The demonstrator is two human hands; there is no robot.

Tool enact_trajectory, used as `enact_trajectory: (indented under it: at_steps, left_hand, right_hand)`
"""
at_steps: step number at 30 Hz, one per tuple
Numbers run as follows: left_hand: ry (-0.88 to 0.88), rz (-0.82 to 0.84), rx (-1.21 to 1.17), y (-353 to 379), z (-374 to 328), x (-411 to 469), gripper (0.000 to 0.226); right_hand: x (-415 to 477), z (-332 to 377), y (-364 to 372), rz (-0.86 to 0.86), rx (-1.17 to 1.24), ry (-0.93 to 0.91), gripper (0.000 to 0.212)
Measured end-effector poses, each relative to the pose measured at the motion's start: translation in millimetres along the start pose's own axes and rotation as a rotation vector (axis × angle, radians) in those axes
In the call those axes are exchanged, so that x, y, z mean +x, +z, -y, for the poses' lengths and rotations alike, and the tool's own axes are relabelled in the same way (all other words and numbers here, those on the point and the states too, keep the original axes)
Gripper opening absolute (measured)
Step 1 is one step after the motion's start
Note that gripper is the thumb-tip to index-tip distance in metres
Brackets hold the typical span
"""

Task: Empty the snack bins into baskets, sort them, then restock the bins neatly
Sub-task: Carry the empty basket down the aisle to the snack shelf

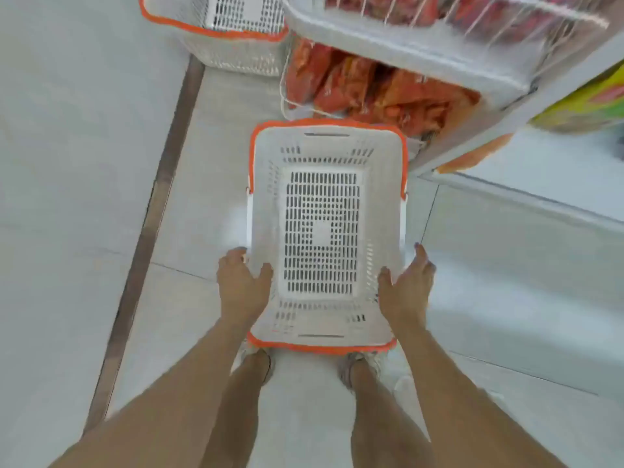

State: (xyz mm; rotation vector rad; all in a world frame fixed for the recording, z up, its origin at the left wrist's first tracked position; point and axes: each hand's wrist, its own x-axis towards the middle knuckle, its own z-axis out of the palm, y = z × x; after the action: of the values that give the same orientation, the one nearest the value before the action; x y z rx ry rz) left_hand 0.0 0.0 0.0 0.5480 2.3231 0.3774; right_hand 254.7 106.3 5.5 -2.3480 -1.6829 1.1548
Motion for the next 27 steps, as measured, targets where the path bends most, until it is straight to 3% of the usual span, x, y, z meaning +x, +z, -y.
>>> enact_trajectory:
  at_steps: [3, 6, 9, 11, 15, 21, 27]
  left_hand:
    - [-0.040, -0.025, -0.039, 28.0, 0.2, 28.7, 0.073]
    - [-0.137, -0.021, -0.125, 42.4, -3.7, 50.2, 0.046]
    - [-0.169, -0.060, -0.020, 39.7, -3.0, 66.7, 0.023]
    - [-0.149, -0.010, 0.031, 31.0, 0.1, 72.7, 0.017]
    - [-0.044, 0.031, 0.111, -3.7, -10.6, 41.2, 0.014]
    - [0.024, 0.036, 0.176, -99.2, -60.9, -51.4, 0.022]
    - [0.243, 0.128, 0.187, -212.8, -161.2, -169.5, 0.018]
  right_hand:
    - [37.9, -2.3, 32.2, -0.031, 0.106, 0.095, 0.074]
    - [62.3, -3.2, 47.3, -0.076, 0.020, 0.188, 0.048]
    - [76.8, -13.8, 40.8, -0.062, -0.024, 0.186, 0.027]
    - [76.8, -17.9, 34.8, -0.019, 0.013, 0.156, 0.022]
    - [35.0, -11.2, 11.7, -0.110, 0.037, 0.183, 0.018]
    - [-83.1, 9.0, -71.6, -0.128, 0.100, 0.256, 0.029]
    - [-202.9, 36.2, -226.6, -0.206, 0.244, 0.350, 0.020]
